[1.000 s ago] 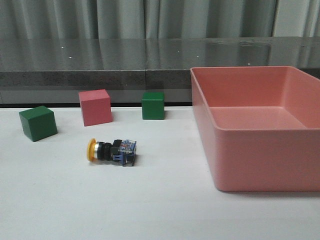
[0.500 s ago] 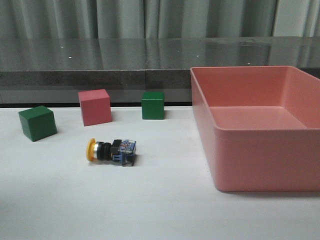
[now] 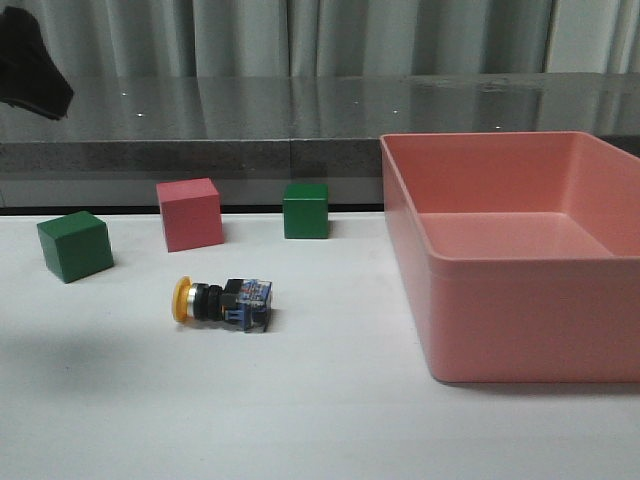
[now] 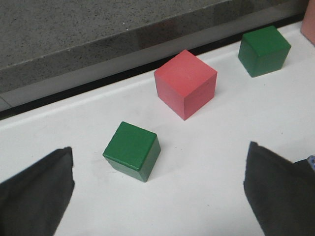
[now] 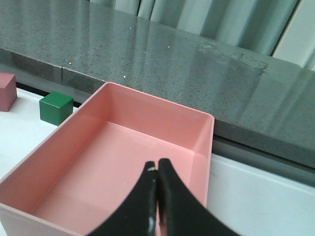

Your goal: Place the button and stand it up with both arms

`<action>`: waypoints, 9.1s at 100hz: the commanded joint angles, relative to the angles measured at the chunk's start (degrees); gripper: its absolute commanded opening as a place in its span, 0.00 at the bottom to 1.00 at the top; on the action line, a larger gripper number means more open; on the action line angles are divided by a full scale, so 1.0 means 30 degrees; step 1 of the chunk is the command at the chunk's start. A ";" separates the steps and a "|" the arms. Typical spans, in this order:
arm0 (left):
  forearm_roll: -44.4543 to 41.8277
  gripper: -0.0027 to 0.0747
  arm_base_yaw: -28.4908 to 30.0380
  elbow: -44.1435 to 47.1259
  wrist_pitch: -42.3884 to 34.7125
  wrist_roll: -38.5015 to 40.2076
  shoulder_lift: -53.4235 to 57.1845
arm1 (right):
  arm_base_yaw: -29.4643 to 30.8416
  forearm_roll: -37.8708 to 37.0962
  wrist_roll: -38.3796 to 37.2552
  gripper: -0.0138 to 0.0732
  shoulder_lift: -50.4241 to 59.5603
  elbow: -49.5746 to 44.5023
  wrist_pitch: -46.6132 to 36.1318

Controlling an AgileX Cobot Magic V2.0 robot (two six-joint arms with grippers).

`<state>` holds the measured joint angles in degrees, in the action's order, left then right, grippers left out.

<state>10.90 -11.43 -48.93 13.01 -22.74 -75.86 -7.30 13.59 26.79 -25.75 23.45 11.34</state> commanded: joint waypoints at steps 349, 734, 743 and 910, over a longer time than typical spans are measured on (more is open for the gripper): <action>-0.5044 0.01 -0.4003 -1.3192 1.6954 -1.4675 -0.8312 | 0.0076 0.0161 -0.0053 0.09 -0.0033 0.0482 -0.1660; -0.3990 0.01 0.1108 1.5279 -0.7398 0.4475 2.1041 | 0.0076 0.0161 -0.0053 0.09 -0.0033 0.0482 -0.1623; -0.4065 0.01 0.2042 1.6117 -0.7154 0.4769 2.2877 | 0.0076 0.0161 -0.0053 0.09 -0.0033 0.0482 -0.1623; -0.5098 0.01 0.3324 1.7173 -0.4505 0.6548 2.5980 | 0.0081 -0.5777 -1.1109 0.09 0.6372 -0.5322 -0.2280</action>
<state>-4.41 -1.68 0.00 3.79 -3.72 0.27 -7.30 -1.33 -1.26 -9.91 9.00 9.68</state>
